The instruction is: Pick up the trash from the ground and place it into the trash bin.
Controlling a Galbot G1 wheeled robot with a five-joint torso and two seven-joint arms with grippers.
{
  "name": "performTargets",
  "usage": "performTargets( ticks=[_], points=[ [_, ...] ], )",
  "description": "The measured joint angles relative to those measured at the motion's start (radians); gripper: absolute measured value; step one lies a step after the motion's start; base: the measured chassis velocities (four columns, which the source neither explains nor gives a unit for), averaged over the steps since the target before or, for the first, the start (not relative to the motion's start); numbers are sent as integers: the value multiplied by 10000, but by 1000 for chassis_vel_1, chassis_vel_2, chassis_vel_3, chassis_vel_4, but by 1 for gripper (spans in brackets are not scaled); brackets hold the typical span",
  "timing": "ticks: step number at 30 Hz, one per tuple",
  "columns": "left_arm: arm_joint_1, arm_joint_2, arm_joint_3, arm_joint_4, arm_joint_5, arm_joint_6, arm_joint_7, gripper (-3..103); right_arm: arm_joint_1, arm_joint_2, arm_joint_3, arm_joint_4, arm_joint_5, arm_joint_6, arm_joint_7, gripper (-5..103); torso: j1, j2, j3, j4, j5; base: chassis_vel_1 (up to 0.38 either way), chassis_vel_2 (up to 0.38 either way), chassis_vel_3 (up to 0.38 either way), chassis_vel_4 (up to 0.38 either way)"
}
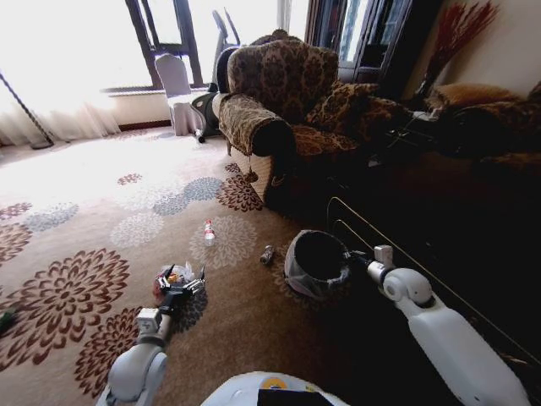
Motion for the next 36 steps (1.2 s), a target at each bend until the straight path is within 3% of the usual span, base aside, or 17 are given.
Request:
performTargets(
  ticks=[36],
  points=[
    [1, 0, -5, 0, 4, -9, -3, 100, 4, 1, -3, -5, 13, -6, 0, 1, 0, 0, 3, 0, 0, 0, 0, 0, 0]
  ],
)
